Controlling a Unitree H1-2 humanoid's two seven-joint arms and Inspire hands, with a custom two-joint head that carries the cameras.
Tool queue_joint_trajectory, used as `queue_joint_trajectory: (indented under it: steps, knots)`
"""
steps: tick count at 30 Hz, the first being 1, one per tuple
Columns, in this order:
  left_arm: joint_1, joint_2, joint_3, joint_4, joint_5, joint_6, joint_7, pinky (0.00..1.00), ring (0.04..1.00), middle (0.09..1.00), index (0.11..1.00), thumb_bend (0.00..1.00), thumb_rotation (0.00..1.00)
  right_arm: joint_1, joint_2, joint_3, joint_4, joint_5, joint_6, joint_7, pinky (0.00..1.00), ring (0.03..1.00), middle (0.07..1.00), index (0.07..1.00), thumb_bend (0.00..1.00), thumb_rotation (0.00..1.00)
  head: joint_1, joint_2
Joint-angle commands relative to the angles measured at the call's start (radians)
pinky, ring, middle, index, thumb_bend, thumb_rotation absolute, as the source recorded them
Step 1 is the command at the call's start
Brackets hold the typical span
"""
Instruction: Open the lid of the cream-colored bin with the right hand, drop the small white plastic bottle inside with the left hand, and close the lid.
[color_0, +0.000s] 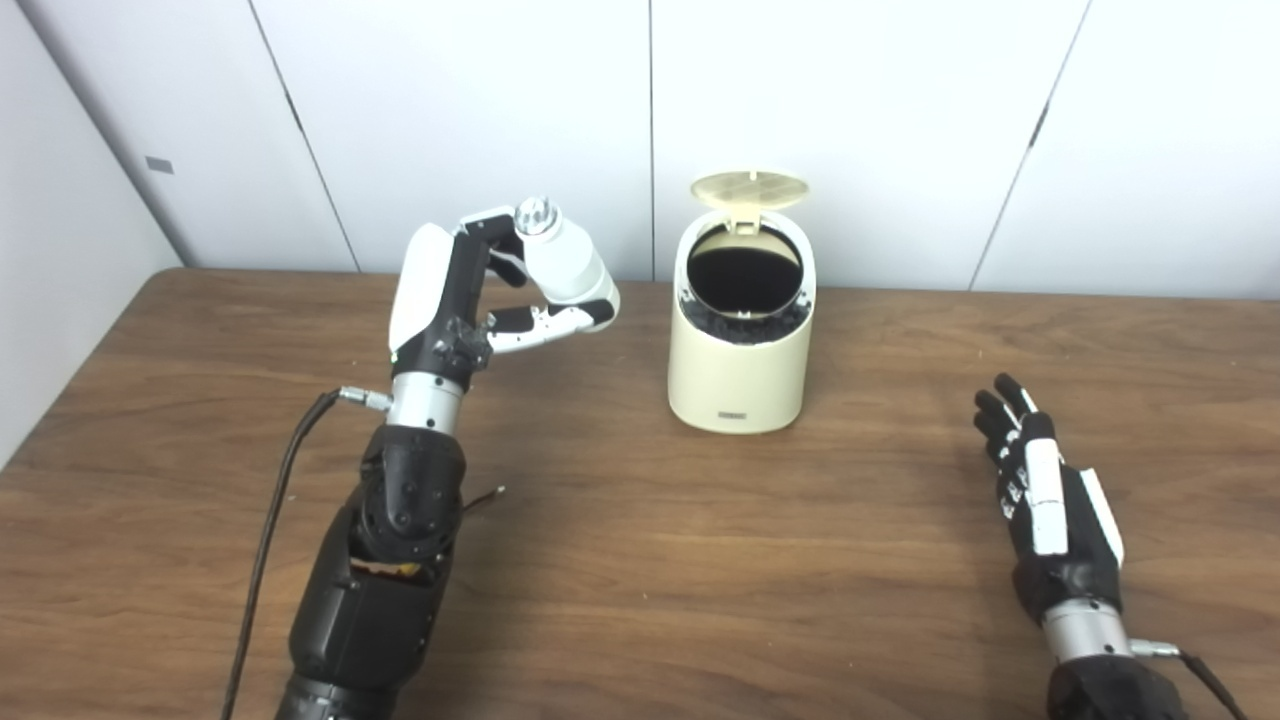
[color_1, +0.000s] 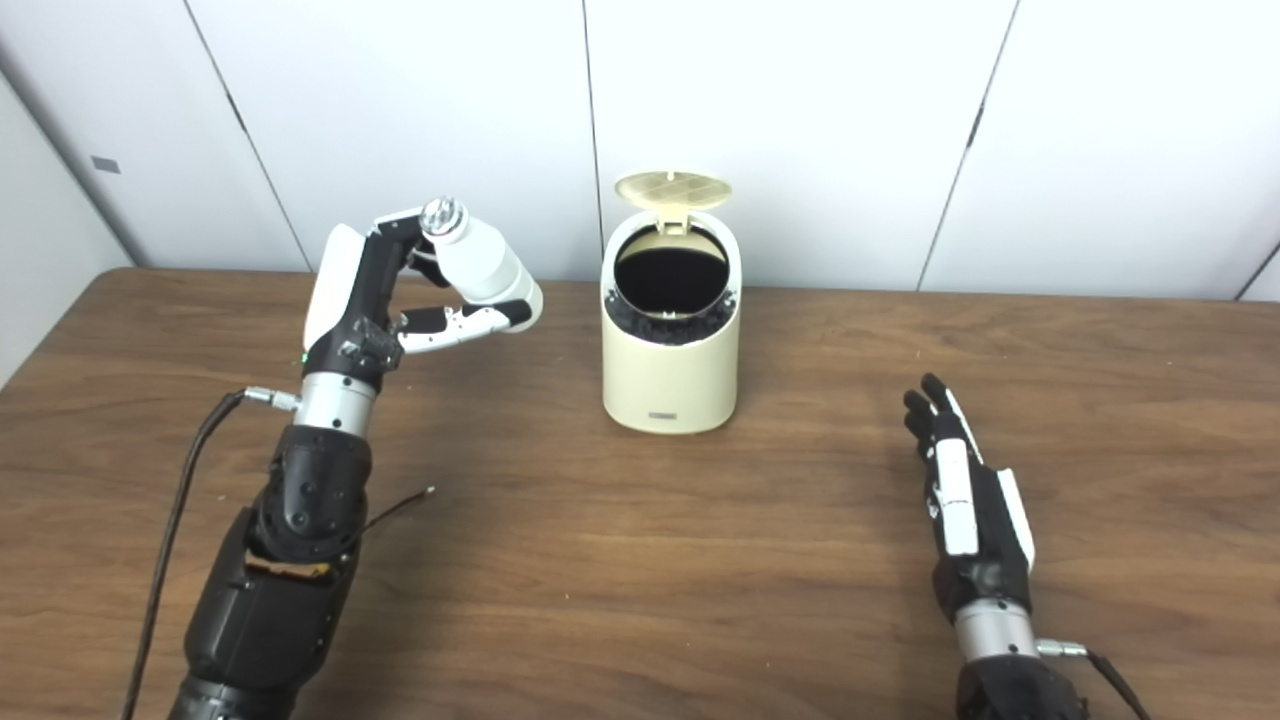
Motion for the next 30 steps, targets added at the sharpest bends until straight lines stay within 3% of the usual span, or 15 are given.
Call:
queue_joint_trajectory:
  steps: [1,10,17,26,30]
  knots:
    - [-0.058,-0.004,0.009,-0.049,-0.016,-0.031,0.006,0.39,0.471,0.543,0.476,0.51,0.00,-0.023,-0.001,0.002,-0.025,-0.005,-0.024,-0.001,0.98,0.947,0.926,0.943,0.54,1.00,0.001,0.001]
    - [-0.090,-0.038,-0.017,-0.085,0.024,-0.029,0.011,0.35,0.440,0.529,0.478,0.52,0.00,-0.028,0.006,0.002,-0.018,0.001,-0.025,-0.005,0.98,0.947,0.921,0.940,0.52,1.00,-0.014,-0.004]
    - [-0.115,-0.104,-0.055,-0.117,0.064,-0.002,0.006,0.33,0.428,0.515,0.482,0.52,0.00,-0.033,0.012,0.005,-0.008,-0.001,-0.034,-0.007,0.97,0.942,0.915,0.934,0.54,1.00,-0.028,-0.005]
    - [-0.125,-0.165,-0.095,-0.058,0.124,-0.030,0.033,0.43,0.493,0.525,0.480,0.52,0.00,-0.035,0.017,0.017,-0.005,-0.018,-0.036,-0.018,0.98,0.945,0.920,0.935,0.54,1.00,-0.045,-0.010]
    - [-0.128,-0.182,-0.113,-0.007,0.143,-0.048,0.057,0.38,0.453,0.522,0.480,0.52,0.00,-0.037,0.026,0.019,0.000,-0.012,-0.042,-0.019,0.98,0.944,0.921,0.934,0.54,1.00,-0.051,-0.012]
